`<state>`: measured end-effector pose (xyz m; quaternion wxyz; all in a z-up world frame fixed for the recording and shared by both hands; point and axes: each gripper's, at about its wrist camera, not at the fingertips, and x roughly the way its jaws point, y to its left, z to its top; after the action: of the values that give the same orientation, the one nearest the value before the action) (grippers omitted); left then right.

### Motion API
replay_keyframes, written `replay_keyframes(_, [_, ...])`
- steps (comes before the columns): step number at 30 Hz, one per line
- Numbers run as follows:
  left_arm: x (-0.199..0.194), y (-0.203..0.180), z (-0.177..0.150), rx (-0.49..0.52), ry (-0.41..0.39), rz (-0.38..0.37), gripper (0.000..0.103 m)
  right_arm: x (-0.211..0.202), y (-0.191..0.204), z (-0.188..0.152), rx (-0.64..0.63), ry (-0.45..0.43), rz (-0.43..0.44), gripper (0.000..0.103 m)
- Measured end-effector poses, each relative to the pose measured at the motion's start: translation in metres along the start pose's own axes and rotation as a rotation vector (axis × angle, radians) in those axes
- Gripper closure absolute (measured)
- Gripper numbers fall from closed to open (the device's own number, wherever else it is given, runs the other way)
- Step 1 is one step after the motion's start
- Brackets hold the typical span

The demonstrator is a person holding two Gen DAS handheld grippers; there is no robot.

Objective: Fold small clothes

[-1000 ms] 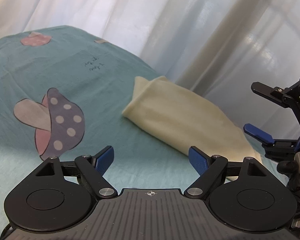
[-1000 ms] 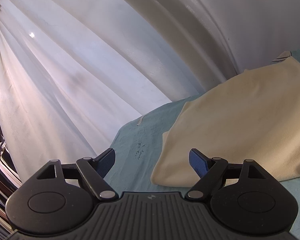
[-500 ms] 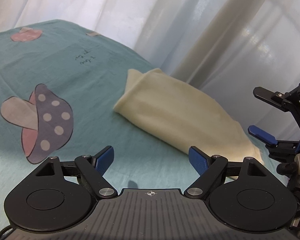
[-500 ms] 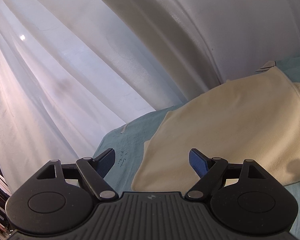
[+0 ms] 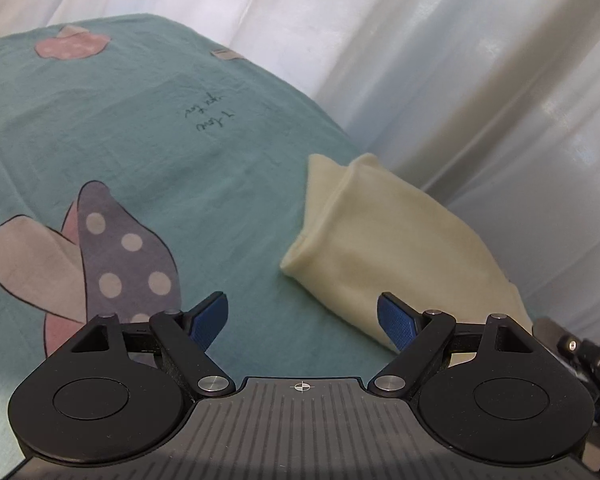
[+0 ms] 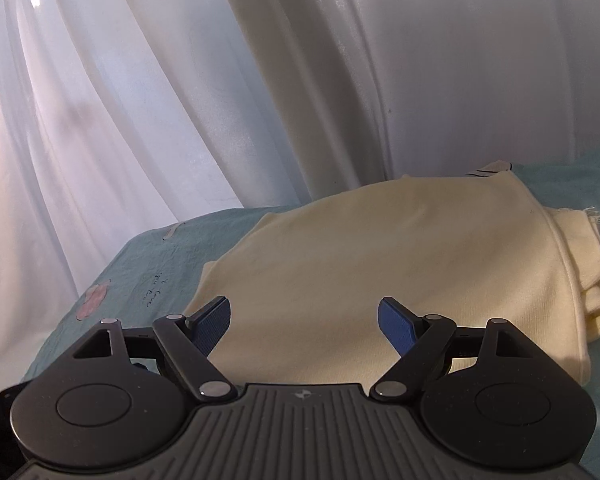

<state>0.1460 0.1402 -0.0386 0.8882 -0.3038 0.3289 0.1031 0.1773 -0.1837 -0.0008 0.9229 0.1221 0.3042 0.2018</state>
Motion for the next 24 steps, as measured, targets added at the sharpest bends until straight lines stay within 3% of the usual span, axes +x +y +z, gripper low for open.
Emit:
replay_keyframes(4, [0.027,0.024,0.031,-0.117,0.019,-0.028,0.017,0.012,-0.003,-0.005,0.012,0.032,-0.009,0.022])
replay_keyframes(8, [0.060,0.037,0.055,-0.200,0.084,-0.133,0.021,0.027,-0.002,-0.006,0.018,0.072,-0.002,0.040])
replay_keyframes(14, [0.100,0.029,0.082,-0.160,0.134,-0.207,0.027,0.052,0.004,-0.001,0.058,0.099,-0.007,0.057])
replay_keyframes(21, [0.133,0.002,0.091,-0.057,0.207,-0.272,0.040,0.077,0.025,0.001,0.021,0.107,-0.011,0.064])
replay_keyframes(24, [0.139,-0.005,0.091,-0.002,0.232,-0.257,0.068,0.085,0.033,0.003,0.001,0.111,-0.013,0.072])
